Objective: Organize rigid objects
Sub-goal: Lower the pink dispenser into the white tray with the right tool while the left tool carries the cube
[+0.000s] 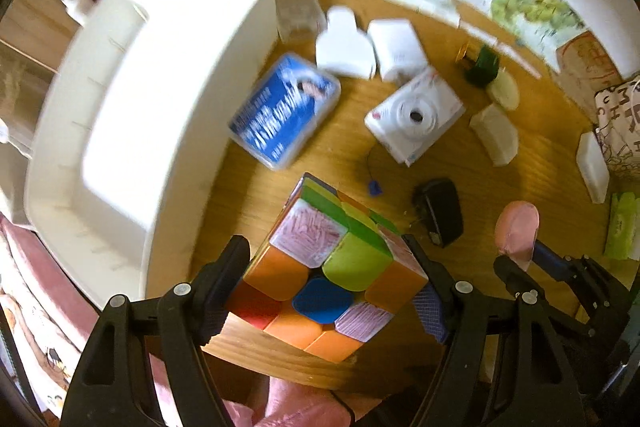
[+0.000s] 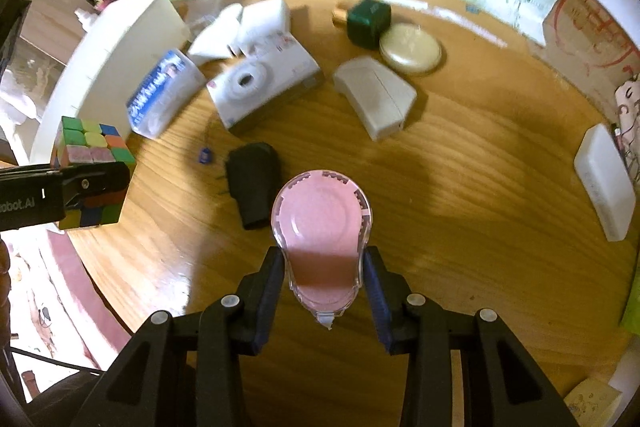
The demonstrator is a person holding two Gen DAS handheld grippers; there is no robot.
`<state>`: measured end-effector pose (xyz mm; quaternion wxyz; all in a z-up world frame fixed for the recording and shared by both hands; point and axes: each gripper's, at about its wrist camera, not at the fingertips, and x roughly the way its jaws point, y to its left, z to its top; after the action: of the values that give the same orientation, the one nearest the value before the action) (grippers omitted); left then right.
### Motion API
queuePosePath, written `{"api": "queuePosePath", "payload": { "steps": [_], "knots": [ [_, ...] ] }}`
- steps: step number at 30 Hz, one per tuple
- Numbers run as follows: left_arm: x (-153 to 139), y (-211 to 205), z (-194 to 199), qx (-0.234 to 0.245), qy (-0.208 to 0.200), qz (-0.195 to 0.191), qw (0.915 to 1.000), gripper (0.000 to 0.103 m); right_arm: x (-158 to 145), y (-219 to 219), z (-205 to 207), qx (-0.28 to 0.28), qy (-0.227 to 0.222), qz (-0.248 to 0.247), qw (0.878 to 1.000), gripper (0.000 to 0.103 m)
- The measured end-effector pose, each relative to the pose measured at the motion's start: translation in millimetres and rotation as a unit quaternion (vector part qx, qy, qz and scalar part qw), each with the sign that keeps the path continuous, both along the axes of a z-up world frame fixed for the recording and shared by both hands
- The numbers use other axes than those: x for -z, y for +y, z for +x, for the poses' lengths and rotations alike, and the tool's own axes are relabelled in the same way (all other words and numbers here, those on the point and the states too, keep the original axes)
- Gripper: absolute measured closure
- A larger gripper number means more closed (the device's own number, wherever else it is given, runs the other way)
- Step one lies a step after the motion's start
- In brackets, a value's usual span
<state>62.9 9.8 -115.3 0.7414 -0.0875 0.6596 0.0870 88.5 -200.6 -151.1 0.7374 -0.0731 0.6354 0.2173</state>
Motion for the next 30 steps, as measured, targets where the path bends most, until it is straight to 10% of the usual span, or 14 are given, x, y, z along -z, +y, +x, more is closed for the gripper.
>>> {"api": "queuePosePath", "payload": {
  "steps": [18, 30],
  "knots": [
    [-63.8, 64.4, -29.3, 0.040, -0.188, 0.028, 0.9810, 0.025, -61.2, 42.7, -26.9, 0.031, -0.155, 0.092, 0.983, 0.062],
    [-65.7, 134.7, -38.4, 0.074, -0.192, 0.042, 0.9777, 0.025, -88.8, 113.0, -44.6, 0.057, -0.210, 0.115, 0.969, 0.062]
  ]
}}
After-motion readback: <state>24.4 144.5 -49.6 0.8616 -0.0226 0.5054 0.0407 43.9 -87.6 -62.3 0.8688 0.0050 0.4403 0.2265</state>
